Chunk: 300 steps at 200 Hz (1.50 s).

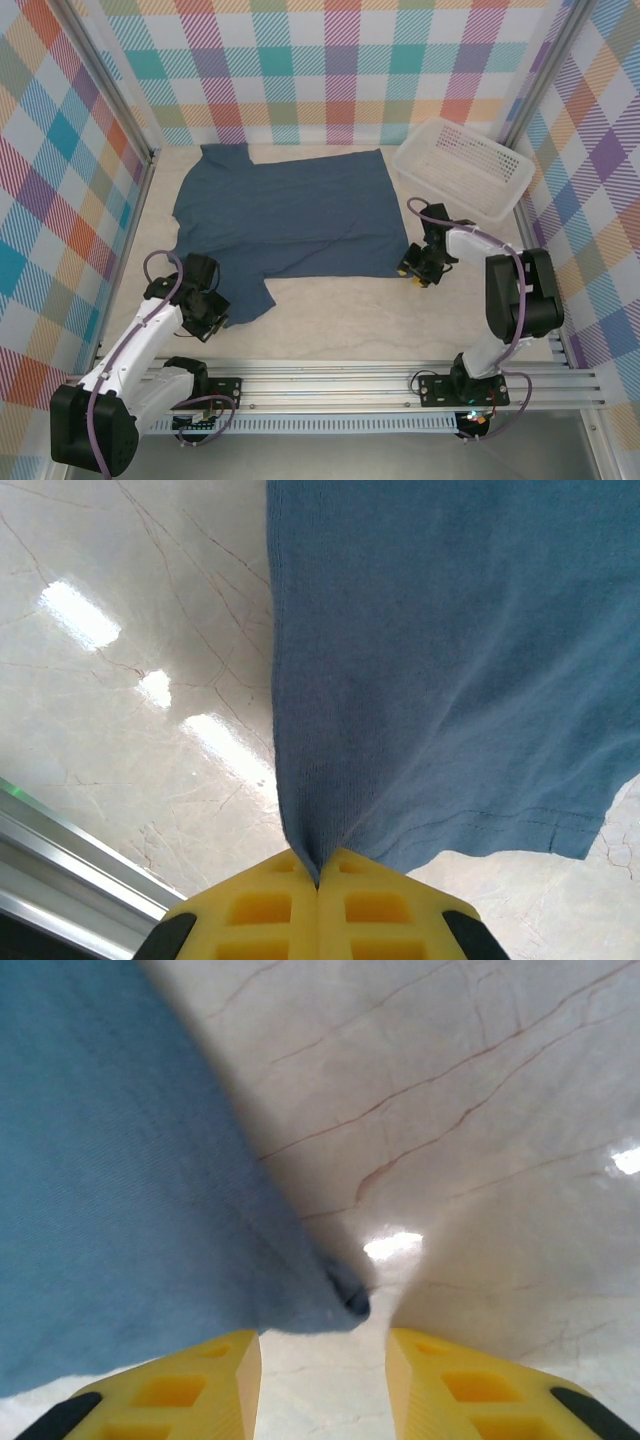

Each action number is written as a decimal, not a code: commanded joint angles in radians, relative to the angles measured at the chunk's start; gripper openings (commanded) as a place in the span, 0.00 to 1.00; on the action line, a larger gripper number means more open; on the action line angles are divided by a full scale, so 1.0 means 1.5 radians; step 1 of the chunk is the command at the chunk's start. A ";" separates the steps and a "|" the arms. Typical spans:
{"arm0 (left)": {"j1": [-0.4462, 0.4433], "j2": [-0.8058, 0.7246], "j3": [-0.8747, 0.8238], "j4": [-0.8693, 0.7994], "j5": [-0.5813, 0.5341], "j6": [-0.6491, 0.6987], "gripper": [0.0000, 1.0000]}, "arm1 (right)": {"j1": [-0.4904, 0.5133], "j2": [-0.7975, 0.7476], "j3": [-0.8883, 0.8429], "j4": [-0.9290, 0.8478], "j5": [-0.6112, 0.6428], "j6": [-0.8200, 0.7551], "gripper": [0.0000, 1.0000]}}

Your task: Fold and stack the t-shirts

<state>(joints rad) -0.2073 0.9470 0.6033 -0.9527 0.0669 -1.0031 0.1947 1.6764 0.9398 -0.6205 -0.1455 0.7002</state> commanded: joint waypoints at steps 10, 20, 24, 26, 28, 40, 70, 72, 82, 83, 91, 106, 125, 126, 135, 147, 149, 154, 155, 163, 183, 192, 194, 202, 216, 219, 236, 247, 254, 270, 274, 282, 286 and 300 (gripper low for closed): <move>-0.010 -0.003 0.015 -0.025 0.000 -0.005 0.00 | -0.006 0.023 0.034 0.014 0.018 -0.001 0.31; -0.010 -0.001 0.018 -0.025 0.001 -0.005 0.00 | -0.006 0.032 0.047 0.007 0.025 -0.007 0.30; -0.010 -0.002 0.020 -0.025 0.001 -0.003 0.00 | -0.006 0.035 0.052 0.007 0.027 -0.009 0.29; -0.010 -0.002 0.020 -0.025 0.001 -0.003 0.00 | -0.006 0.037 0.054 0.007 0.027 -0.011 0.29; -0.010 -0.002 0.020 -0.024 0.001 -0.003 0.00 | -0.006 0.037 0.055 0.006 0.028 -0.012 0.29; -0.011 0.000 0.025 -0.025 0.002 -0.001 0.00 | -0.006 0.045 0.062 0.007 0.031 -0.020 0.25; -0.011 0.001 0.038 -0.022 0.003 -0.002 0.00 | -0.006 0.067 0.071 -0.003 0.034 -0.025 0.18; -0.011 0.001 0.039 -0.022 0.003 -0.002 0.00 | -0.006 0.067 0.069 -0.002 0.034 -0.025 0.17; -0.012 0.002 0.045 -0.021 0.002 -0.002 0.00 | -0.006 0.066 0.064 0.003 0.035 -0.022 0.13; -0.012 0.002 0.047 -0.021 0.002 -0.002 0.00 | -0.006 0.065 0.063 0.003 0.035 -0.022 0.12; -0.013 0.003 0.053 -0.023 -0.002 -0.001 0.00 | -0.006 0.061 0.061 0.006 0.037 -0.022 0.09; -0.014 0.000 0.068 -0.025 -0.005 0.005 0.00 | -0.005 0.048 0.060 0.006 0.039 -0.025 0.02; -0.017 -0.005 0.092 -0.047 -0.014 0.010 0.00 | -0.003 0.022 0.059 -0.006 0.041 -0.029 0.00; -0.018 -0.006 0.093 -0.049 -0.015 0.009 0.00 | -0.002 0.018 0.059 -0.007 0.041 -0.029 0.00; -0.021 -0.012 0.106 -0.067 -0.023 0.006 0.00 | 0.000 0.004 0.055 -0.017 0.040 -0.029 0.00; -0.025 -0.028 0.120 -0.096 -0.036 -0.003 0.00 | 0.005 -0.018 0.046 -0.034 0.039 -0.029 0.00; -0.026 -0.031 0.123 -0.103 -0.038 -0.006 0.00 | 0.005 -0.022 0.045 -0.035 0.038 -0.028 0.00; -0.027 -0.040 0.128 -0.119 -0.045 -0.016 0.00 | 0.008 -0.031 0.039 -0.041 0.037 -0.027 0.00; -0.028 -0.042 0.129 -0.122 -0.046 -0.017 0.00 | 0.008 -0.033 0.038 -0.043 0.037 -0.027 0.00; -0.031 -0.059 0.134 -0.146 -0.051 -0.034 0.00 | 0.011 -0.048 0.027 -0.051 0.036 -0.026 0.00; -0.041 -0.105 0.127 -0.187 -0.043 -0.080 0.00 | 0.021 -0.077 0.004 -0.069 0.033 -0.030 0.00; -0.048 -0.123 0.118 -0.201 -0.031 -0.098 0.00 | 0.025 -0.089 -0.007 -0.076 0.033 -0.034 0.00; -0.050 -0.127 0.115 -0.203 -0.029 -0.102 0.00 | 0.025 -0.092 -0.009 -0.078 0.033 -0.034 0.00; -0.057 -0.139 0.110 -0.220 -0.022 -0.115 0.00 | 0.028 -0.106 -0.019 -0.083 0.034 -0.037 0.00; -0.076 -0.157 0.110 -0.246 -0.029 -0.126 0.00 | 0.029 -0.130 -0.036 -0.094 0.034 -0.041 0.00; -0.081 -0.161 0.111 -0.254 -0.034 -0.126 0.00 | 0.030 -0.136 -0.040 -0.097 0.035 -0.042 0.00; -0.094 -0.180 0.115 -0.288 -0.046 -0.133 0.00 | 0.031 -0.169 -0.064 -0.111 0.037 -0.044 0.00; -0.100 -0.195 0.113 -0.290 -0.041 -0.136 0.00 | 0.030 -0.190 -0.081 -0.117 0.036 -0.044 0.00; -0.103 -0.204 0.110 -0.289 -0.035 -0.138 0.00 | 0.032 -0.205 -0.091 -0.122 0.036 -0.044 0.00; -0.111 -0.216 0.112 -0.302 -0.035 -0.143 0.00 | 0.033 -0.240 -0.112 -0.135 0.036 -0.041 0.00; -0.112 -0.218 0.114 -0.308 -0.039 -0.144 0.00 | 0.033 -0.248 -0.116 -0.140 0.035 -0.039 0.00; -0.115 -0.221 0.120 -0.315 -0.045 -0.144 0.00 | 0.033 -0.265 -0.122 -0.149 0.033 -0.036 0.00; -0.116 -0.223 0.122 -0.315 -0.049 -0.144 0.00 | 0.033 -0.274 -0.126 -0.152 0.031 -0.034 0.00; -0.116 -0.225 0.128 -0.297 -0.056 -0.141 0.00 | 0.033 -0.300 -0.138 -0.156 0.024 -0.029 0.00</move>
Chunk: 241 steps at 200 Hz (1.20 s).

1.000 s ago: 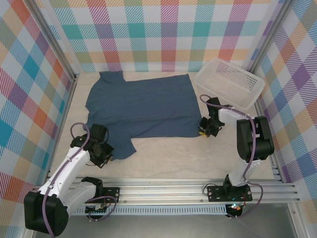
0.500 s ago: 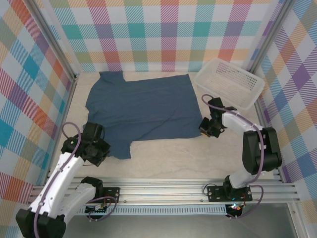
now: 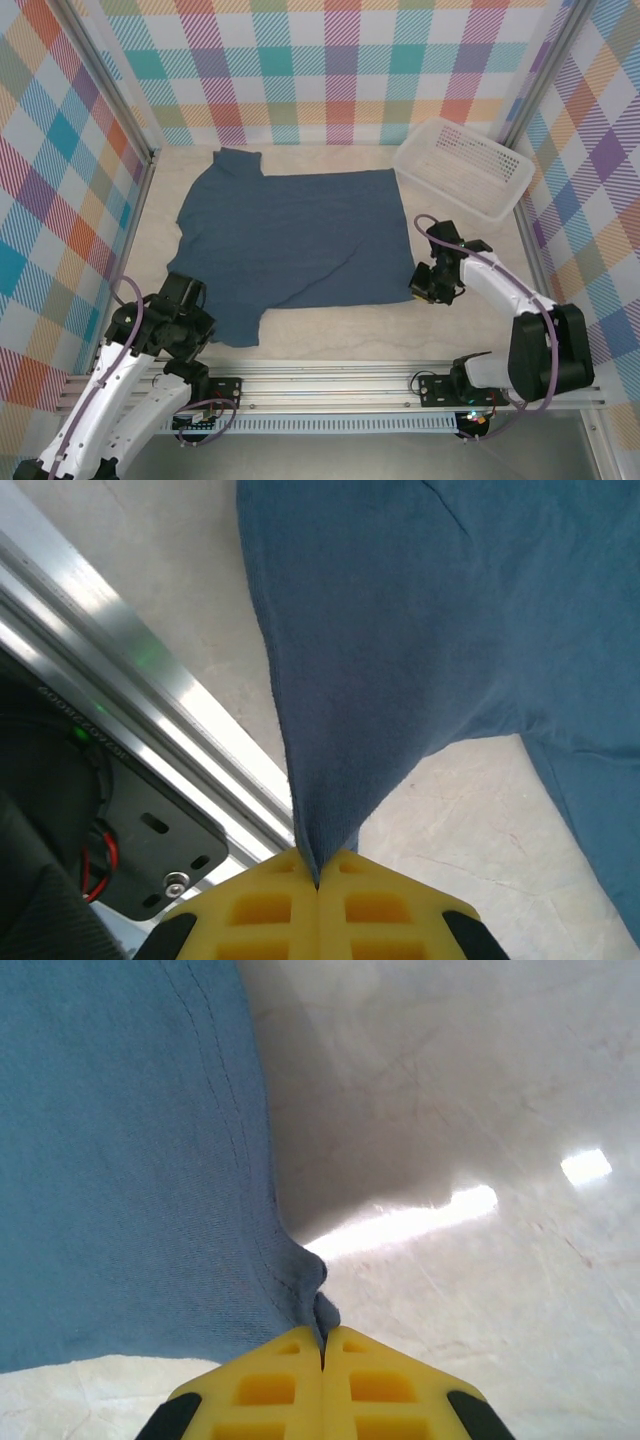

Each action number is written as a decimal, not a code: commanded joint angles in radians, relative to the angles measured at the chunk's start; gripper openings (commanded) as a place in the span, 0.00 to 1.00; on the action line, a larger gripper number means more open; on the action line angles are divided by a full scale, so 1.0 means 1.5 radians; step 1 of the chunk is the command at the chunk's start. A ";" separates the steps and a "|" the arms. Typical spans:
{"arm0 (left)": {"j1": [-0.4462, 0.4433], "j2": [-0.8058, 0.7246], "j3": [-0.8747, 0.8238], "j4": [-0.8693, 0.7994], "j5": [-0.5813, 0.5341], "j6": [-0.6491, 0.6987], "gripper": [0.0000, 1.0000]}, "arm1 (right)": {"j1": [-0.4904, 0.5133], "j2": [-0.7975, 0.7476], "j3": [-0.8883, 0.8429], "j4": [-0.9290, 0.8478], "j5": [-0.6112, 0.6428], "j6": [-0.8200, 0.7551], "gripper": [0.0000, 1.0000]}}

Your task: Fold and stack the t-shirts

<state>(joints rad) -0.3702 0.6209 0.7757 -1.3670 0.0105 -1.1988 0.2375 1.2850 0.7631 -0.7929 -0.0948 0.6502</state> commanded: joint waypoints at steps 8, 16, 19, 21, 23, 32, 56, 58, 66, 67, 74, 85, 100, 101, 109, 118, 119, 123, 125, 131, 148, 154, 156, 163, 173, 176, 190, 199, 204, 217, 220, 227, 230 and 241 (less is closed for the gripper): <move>-0.008 -0.001 0.017 0.001 -0.022 -0.008 0.00 | 0.005 -0.046 -0.022 -0.041 -0.012 0.007 0.00; -0.008 0.012 0.023 0.034 -0.022 -0.003 0.00 | 0.004 -0.045 -0.019 -0.043 -0.013 0.008 0.00; -0.008 0.018 0.025 0.048 -0.023 -0.001 0.00 | 0.004 -0.043 -0.017 -0.043 -0.013 0.008 0.00; -0.008 0.023 0.027 0.058 -0.024 0.001 0.00 | 0.004 -0.042 -0.016 -0.043 -0.013 0.009 0.00; -0.008 0.029 0.030 0.068 -0.023 0.003 0.00 | 0.005 -0.040 -0.014 -0.043 -0.013 0.010 0.00; -0.008 0.059 0.042 0.109 -0.026 0.012 0.00 | 0.005 -0.033 -0.007 -0.042 -0.013 0.011 0.00; -0.004 0.168 0.104 0.174 -0.056 0.048 0.00 | -0.003 0.006 0.027 -0.035 -0.015 0.015 0.00; -0.003 0.177 0.110 0.177 -0.057 0.052 0.00 | -0.004 0.009 0.031 -0.036 -0.015 0.015 0.00; 0.005 0.214 0.132 0.192 -0.060 0.066 0.00 | -0.007 0.024 0.048 -0.035 -0.018 0.016 0.00; 0.006 0.219 0.135 0.194 -0.060 0.068 0.00 | -0.007 0.026 0.050 -0.035 -0.018 0.016 0.00; 0.017 0.248 0.150 0.209 -0.059 0.079 0.00 | -0.010 0.041 0.066 -0.034 -0.019 0.016 0.00; 0.038 0.286 0.171 0.236 -0.055 0.097 0.00 | -0.014 0.068 0.094 -0.033 -0.019 0.014 0.00; 0.069 0.337 0.201 0.267 -0.047 0.120 0.00 | -0.018 0.107 0.138 -0.033 -0.021 0.011 0.00; 0.071 0.340 0.203 0.267 -0.046 0.123 0.00 | -0.018 0.109 0.141 -0.033 -0.021 0.010 0.00; 0.086 0.370 0.223 0.280 -0.041 0.139 0.00 | -0.021 0.133 0.166 -0.037 -0.020 0.009 0.00; 0.102 0.403 0.249 0.287 -0.036 0.159 0.00 | -0.024 0.156 0.194 -0.042 -0.017 0.005 0.00; 0.104 0.406 0.252 0.287 -0.037 0.162 0.00 | -0.024 0.159 0.197 -0.042 -0.017 0.005 0.00; 0.110 0.420 0.262 0.288 -0.036 0.170 0.00 | -0.026 0.169 0.209 -0.045 -0.015 0.004 0.00; 0.114 0.425 0.269 0.289 -0.036 0.175 0.00 | -0.026 0.174 0.214 -0.046 -0.014 0.004 0.00; 0.123 0.444 0.284 0.294 -0.035 0.187 0.00 | -0.029 0.188 0.230 -0.046 -0.012 0.003 0.00; 0.155 0.487 0.318 0.313 -0.027 0.214 0.00 | -0.035 0.225 0.265 -0.046 -0.012 0.002 0.00; 0.165 0.501 0.328 0.319 -0.025 0.222 0.00 | -0.037 0.236 0.277 -0.046 -0.012 0.001 0.00; 0.168 0.506 0.331 0.321 -0.024 0.225 0.00 | -0.038 0.240 0.282 -0.047 -0.012 0.002 0.00; 0.177 0.521 0.343 0.329 -0.020 0.232 0.00 | -0.039 0.252 0.295 -0.048 -0.009 0.002 0.00; 0.185 0.542 0.360 0.339 -0.015 0.243 0.00 | -0.040 0.268 0.313 -0.049 -0.006 0.002 0.00; 0.187 0.547 0.365 0.341 -0.016 0.247 0.00 | -0.041 0.272 0.318 -0.049 -0.005 0.002 0.00; 0.192 0.575 0.387 0.345 -0.017 0.259 0.00 | -0.044 0.293 0.340 -0.050 -0.003 0.003 0.00; 0.195 0.589 0.397 0.348 -0.017 0.264 0.00 | -0.044 0.304 0.354 -0.052 0.000 0.004 0.00; 0.197 0.597 0.401 0.350 -0.018 0.267 0.00 | -0.045 0.309 0.362 -0.054 0.002 0.004 0.00; 0.203 0.613 0.409 0.357 -0.015 0.272 0.00 | -0.047 0.326 0.378 -0.055 0.002 0.005 0.00; 0.205 0.616 0.411 0.359 -0.013 0.272 0.00 | -0.047 0.330 0.381 -0.054 0.002 0.005 0.00; 0.207 0.624 0.415 0.363 -0.013 0.276 0.00 | -0.048 0.338 0.388 -0.055 0.002 0.005 0.00; 0.207 0.628 0.418 0.365 -0.012 0.279 0.00 | -0.048 0.341 0.390 -0.054 0.002 0.005 0.00; 0.209 0.640 0.427 0.372 -0.008 0.286 0.00 | -0.049 0.352 0.401 -0.053 0.002 0.004 0.00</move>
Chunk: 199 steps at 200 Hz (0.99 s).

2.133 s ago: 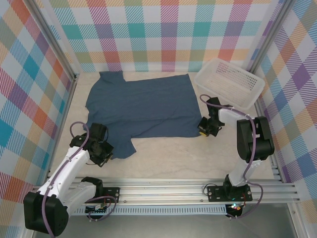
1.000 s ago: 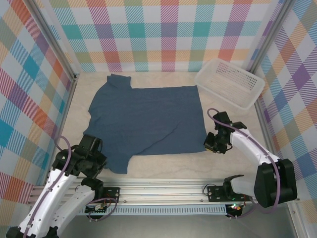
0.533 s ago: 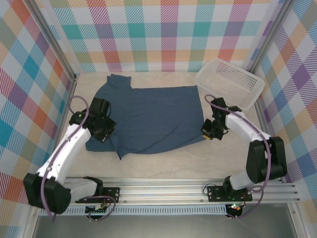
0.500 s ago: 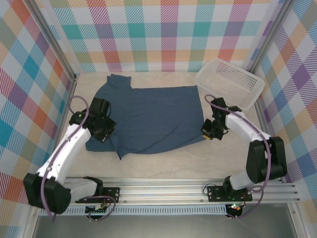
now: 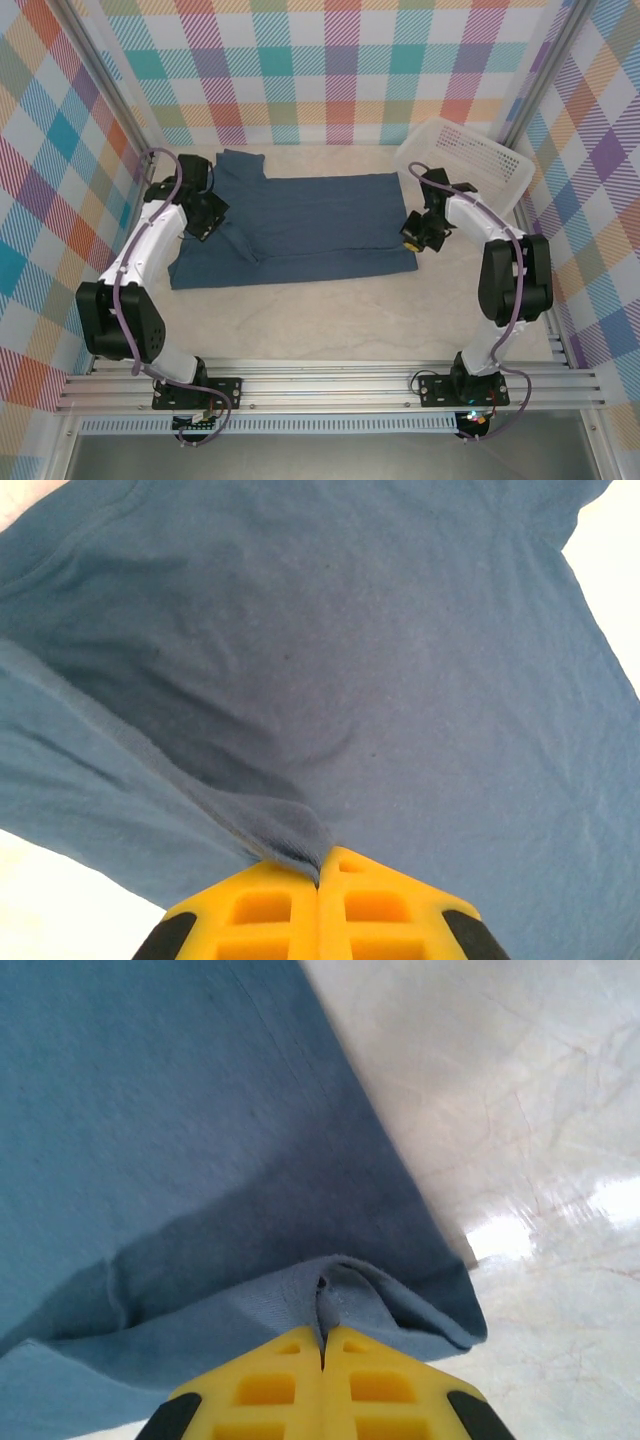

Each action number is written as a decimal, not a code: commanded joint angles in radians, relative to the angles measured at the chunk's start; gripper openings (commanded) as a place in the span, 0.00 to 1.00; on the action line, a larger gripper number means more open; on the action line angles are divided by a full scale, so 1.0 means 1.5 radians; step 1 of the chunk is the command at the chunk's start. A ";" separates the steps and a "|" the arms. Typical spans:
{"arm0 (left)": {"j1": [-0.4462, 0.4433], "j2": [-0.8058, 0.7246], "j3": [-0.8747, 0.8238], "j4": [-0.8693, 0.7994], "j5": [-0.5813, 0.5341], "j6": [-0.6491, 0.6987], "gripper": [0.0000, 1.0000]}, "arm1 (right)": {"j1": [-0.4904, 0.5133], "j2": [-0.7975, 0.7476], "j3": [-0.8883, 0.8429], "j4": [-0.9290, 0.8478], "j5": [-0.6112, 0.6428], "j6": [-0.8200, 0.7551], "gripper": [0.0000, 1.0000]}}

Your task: Fold and stack the t-shirts

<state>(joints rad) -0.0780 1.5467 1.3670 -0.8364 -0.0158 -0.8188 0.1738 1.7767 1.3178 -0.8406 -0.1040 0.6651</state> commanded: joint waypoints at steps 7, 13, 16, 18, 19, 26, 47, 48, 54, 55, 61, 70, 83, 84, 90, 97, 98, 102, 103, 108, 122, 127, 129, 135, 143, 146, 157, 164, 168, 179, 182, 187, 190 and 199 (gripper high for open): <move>0.014 0.029 0.038 0.025 0.012 0.038 0.00 | -0.006 0.032 0.038 -0.023 0.009 -0.005 0.00; 0.013 0.036 0.043 0.028 0.014 0.043 0.00 | -0.006 0.038 0.042 -0.026 0.010 -0.005 0.00; 0.014 0.039 0.046 0.030 0.014 0.043 0.00 | -0.007 0.040 0.045 -0.027 0.010 -0.005 0.00; 0.014 0.041 0.047 0.031 0.015 0.045 0.00 | -0.007 0.042 0.046 -0.027 0.010 -0.004 0.00; 0.014 0.042 0.049 0.032 0.014 0.045 0.00 | -0.007 0.043 0.047 -0.028 0.010 -0.004 0.00; 0.015 0.050 0.055 0.033 0.015 0.049 0.00 | -0.008 0.048 0.051 -0.029 0.011 -0.004 0.00; 0.016 0.074 0.075 0.028 0.013 0.059 0.00 | -0.009 0.056 0.056 -0.027 0.014 -0.001 0.00; 0.016 0.075 0.075 0.028 0.013 0.059 0.00 | -0.009 0.056 0.056 -0.027 0.014 -0.001 0.00; 0.016 0.080 0.079 0.029 0.013 0.060 0.00 | -0.010 0.058 0.058 -0.027 0.014 -0.001 0.00; 0.017 0.081 0.080 0.029 0.013 0.060 0.00 | -0.011 0.060 0.059 -0.028 0.014 -0.001 0.00; 0.017 0.086 0.083 0.029 0.013 0.063 0.00 | -0.012 0.062 0.061 -0.029 0.015 0.000 0.00; 0.018 0.093 0.089 0.029 0.014 0.065 0.00 | -0.011 0.066 0.064 -0.029 0.015 0.000 0.00; 0.018 0.103 0.099 0.024 0.013 0.068 0.00 | -0.013 0.069 0.065 -0.028 0.014 0.001 0.00; 0.018 0.104 0.100 0.023 0.012 0.068 0.00 | -0.013 0.069 0.064 -0.027 0.014 0.002 0.00; 0.019 0.108 0.104 0.021 0.012 0.070 0.00 | -0.013 0.072 0.065 -0.026 0.013 0.002 0.00; 0.019 0.112 0.107 0.019 0.010 0.072 0.00 | -0.013 0.074 0.066 -0.024 0.012 0.003 0.00; 0.019 0.113 0.108 0.019 0.010 0.073 0.00 | -0.013 0.074 0.066 -0.024 0.012 0.003 0.00; 0.020 0.115 0.109 0.018 0.008 0.073 0.00 | -0.014 0.075 0.067 -0.023 0.011 0.004 0.00; 0.020 0.116 0.109 0.018 0.008 0.073 0.00 | -0.014 0.075 0.067 -0.023 0.011 0.004 0.00; 0.021 0.117 0.112 0.018 0.008 0.073 0.00 | -0.014 0.076 0.068 -0.023 0.011 0.005 0.00; 0.022 0.122 0.119 0.015 0.005 0.075 0.00 | -0.016 0.079 0.072 -0.021 0.013 0.007 0.00; 0.022 0.125 0.121 0.013 0.005 0.075 0.00 | -0.016 0.078 0.072 -0.021 0.013 0.006 0.00; 0.023 0.125 0.122 0.013 0.004 0.078 0.00 | -0.016 0.078 0.073 -0.021 0.013 0.007 0.00; 0.023 0.129 0.125 0.011 0.003 0.077 0.00 | -0.017 0.080 0.074 -0.021 0.014 0.007 0.00; 0.023 0.132 0.128 0.011 0.004 0.078 0.00 | -0.018 0.082 0.076 -0.022 0.013 0.007 0.00; 0.024 0.133 0.129 0.011 0.004 0.078 0.00 | -0.018 0.083 0.077 -0.022 0.013 0.007 0.00; 0.024 0.138 0.132 0.010 0.004 0.078 0.00 | -0.020 0.087 0.080 -0.023 0.014 0.006 0.00; 0.024 0.140 0.133 0.011 0.004 0.078 0.00 | -0.020 0.090 0.082 -0.023 0.013 0.006 0.00; 0.025 0.142 0.133 0.012 0.004 0.079 0.00 | -0.021 0.092 0.083 -0.023 0.013 0.005 0.00; 0.025 0.144 0.134 0.012 0.002 0.079 0.00 | -0.022 0.097 0.086 -0.021 0.011 0.006 0.00; 0.025 0.145 0.135 0.011 0.001 0.079 0.00 | -0.022 0.097 0.087 -0.021 0.011 0.006 0.00; 0.026 0.147 0.136 0.009 -0.002 0.079 0.00 | -0.022 0.099 0.090 -0.020 0.010 0.005 0.00; 0.026 0.148 0.136 0.010 -0.002 0.079 0.00 | -0.022 0.100 0.091 -0.019 0.008 0.005 0.00; 0.027 0.149 0.137 0.008 -0.003 0.079 0.00 | -0.023 0.104 0.098 -0.018 0.005 0.003 0.00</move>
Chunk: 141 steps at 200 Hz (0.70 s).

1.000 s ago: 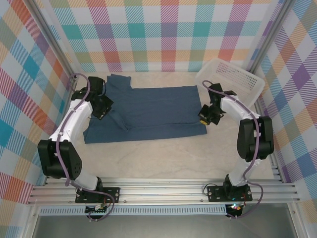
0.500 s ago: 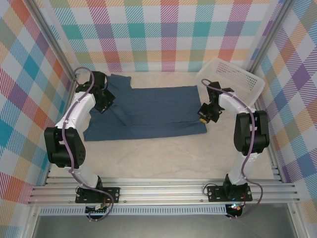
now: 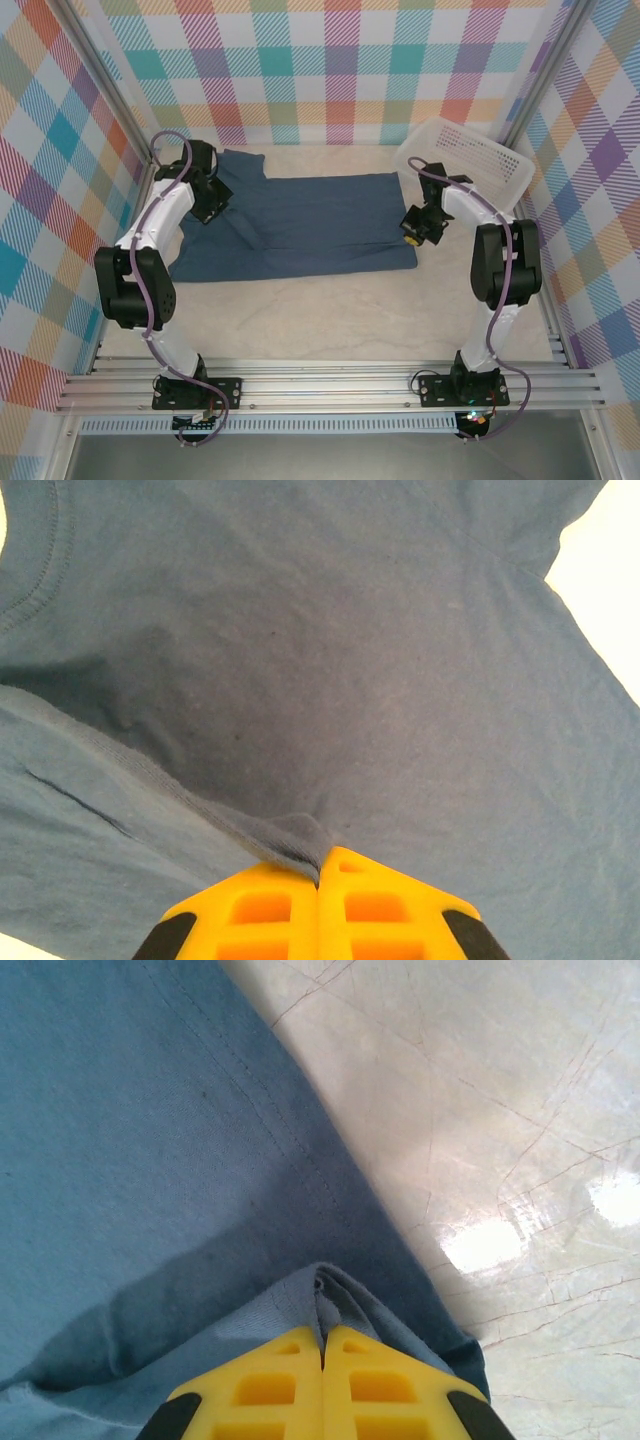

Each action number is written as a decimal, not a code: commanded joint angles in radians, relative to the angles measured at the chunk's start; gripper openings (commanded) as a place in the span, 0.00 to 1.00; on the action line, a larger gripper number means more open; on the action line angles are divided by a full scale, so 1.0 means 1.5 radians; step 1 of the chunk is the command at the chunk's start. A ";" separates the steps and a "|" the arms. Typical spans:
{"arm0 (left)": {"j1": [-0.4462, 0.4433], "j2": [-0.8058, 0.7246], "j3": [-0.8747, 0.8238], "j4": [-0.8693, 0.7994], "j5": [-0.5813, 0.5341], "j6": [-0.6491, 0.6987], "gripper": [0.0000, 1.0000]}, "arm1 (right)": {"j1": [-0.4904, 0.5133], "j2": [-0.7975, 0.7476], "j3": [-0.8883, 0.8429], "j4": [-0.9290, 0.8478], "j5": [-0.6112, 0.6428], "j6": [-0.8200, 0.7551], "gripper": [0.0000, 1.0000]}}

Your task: Fold and stack the t-shirts

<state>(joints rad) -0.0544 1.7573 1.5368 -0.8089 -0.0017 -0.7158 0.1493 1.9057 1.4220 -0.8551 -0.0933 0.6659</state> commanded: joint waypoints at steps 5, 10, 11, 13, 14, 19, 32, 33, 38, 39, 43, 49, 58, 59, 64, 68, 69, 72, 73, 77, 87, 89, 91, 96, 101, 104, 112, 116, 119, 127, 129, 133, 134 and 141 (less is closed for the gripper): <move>0.012 0.010 0.025 -0.011 -0.015 0.011 0.00 | -0.007 0.021 0.032 -0.008 -0.003 0.002 0.00; 0.012 0.009 0.025 -0.012 -0.018 0.011 0.00 | -0.007 0.025 0.036 -0.008 -0.005 0.003 0.00; 0.013 0.009 0.025 -0.012 -0.018 0.011 0.00 | -0.007 0.026 0.037 -0.008 -0.005 0.002 0.00; 0.013 0.009 0.025 -0.012 -0.019 0.011 0.00 | -0.007 0.027 0.039 -0.009 -0.005 0.003 0.00; 0.013 0.009 0.025 -0.012 -0.020 0.011 0.00 | -0.007 0.028 0.040 -0.009 -0.005 0.003 0.00; 0.014 0.010 0.025 -0.013 -0.021 0.010 0.00 | -0.007 0.031 0.045 -0.011 -0.005 0.003 0.00; 0.017 0.009 0.024 -0.012 -0.022 0.011 0.00 | -0.006 0.039 0.051 -0.013 -0.005 0.004 0.00; 0.018 0.009 0.023 -0.012 -0.023 0.011 0.00 | -0.007 0.039 0.051 -0.013 -0.004 0.004 0.00; 0.018 0.009 0.023 -0.010 -0.022 0.011 0.00 | -0.006 0.040 0.052 -0.013 -0.003 0.005 0.00; 0.018 0.009 0.023 -0.010 -0.020 0.011 0.00 | -0.006 0.040 0.052 -0.013 -0.003 0.005 0.00; 0.019 0.009 0.024 -0.009 -0.019 0.011 0.00 | -0.006 0.042 0.053 -0.013 -0.003 0.006 0.00; 0.020 0.010 0.025 -0.008 -0.017 0.011 0.00 | -0.007 0.043 0.054 -0.013 -0.003 0.007 0.00; 0.022 0.011 0.027 -0.006 -0.014 0.013 0.00 | -0.007 0.045 0.055 -0.013 -0.003 0.009 0.00; 0.021 0.012 0.028 -0.006 -0.014 0.013 0.00 | -0.007 0.045 0.055 -0.013 -0.003 0.009 0.00; 0.021 0.013 0.030 -0.006 -0.013 0.015 0.00 | -0.007 0.046 0.055 -0.013 -0.003 0.010 0.00; 0.021 0.015 0.033 -0.006 -0.012 0.015 0.00 | -0.007 0.047 0.056 -0.014 -0.003 0.011 0.00; 0.021 0.015 0.033 -0.006 -0.012 0.016 0.00 | -0.007 0.047 0.056 -0.014 -0.003 0.011 0.00; 0.022 0.016 0.036 -0.006 -0.012 0.016 0.00 | -0.007 0.047 0.056 -0.014 -0.003 0.012 0.00; 0.023 0.017 0.036 -0.006 -0.012 0.016 0.00 | -0.007 0.047 0.056 -0.014 -0.002 0.012 0.00; 0.023 0.018 0.038 -0.006 -0.011 0.017 0.00 | -0.007 0.048 0.056 -0.014 -0.002 0.013 0.00; 0.023 0.022 0.043 -0.003 -0.008 0.018 0.00 | -0.007 0.048 0.055 -0.016 0.002 0.013 0.00; 0.023 0.023 0.044 -0.003 -0.006 0.018 0.00 | -0.007 0.048 0.055 -0.016 0.003 0.014 0.00; 0.023 0.023 0.045 -0.002 -0.006 0.019 0.00 | -0.007 0.048 0.055 -0.016 0.004 0.013 0.00; 0.023 0.025 0.047 -0.001 -0.004 0.018 0.00 | -0.007 0.048 0.054 -0.017 0.005 0.013 0.00; 0.023 0.026 0.050 0.001 -0.002 0.018 0.00 | -0.007 0.048 0.055 -0.017 0.007 0.013 0.00; 0.023 0.027 0.051 0.002 0.000 0.019 0.00 | -0.006 0.048 0.054 -0.017 0.007 0.013 0.00; 0.023 0.028 0.054 0.003 0.001 0.019 0.00 | -0.007 0.049 0.053 -0.017 0.009 0.014 0.00; 0.023 0.029 0.056 0.004 0.001 0.018 0.00 | -0.006 0.049 0.052 -0.017 0.010 0.014 0.00; 0.022 0.031 0.058 0.004 0.003 0.018 0.00 | -0.006 0.049 0.052 -0.017 0.011 0.014 0.00; 0.023 0.034 0.062 0.002 0.001 0.018 0.00 | -0.007 0.049 0.051 -0.017 0.013 0.015 0.00; 0.023 0.035 0.064 0.000 0.001 0.019 0.00 | -0.006 0.049 0.052 -0.017 0.013 0.015 0.00; 0.023 0.037 0.066 -0.003 -0.001 0.018 0.00 | -0.006 0.049 0.051 -0.016 0.014 0.015 0.00; 0.023 0.038 0.066 -0.004 -0.003 0.018 0.00 | -0.006 0.049 0.051 -0.016 0.014 0.015 0.00; 0.023 0.039 0.068 -0.006 -0.007 0.019 0.00 | -0.007 0.050 0.052 -0.017 0.016 0.016 0.00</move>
<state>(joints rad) -0.0345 1.7988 1.5951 -0.8093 -0.0086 -0.7090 0.1490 1.9686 1.4761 -0.8558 -0.0879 0.6735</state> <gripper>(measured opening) 0.049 0.047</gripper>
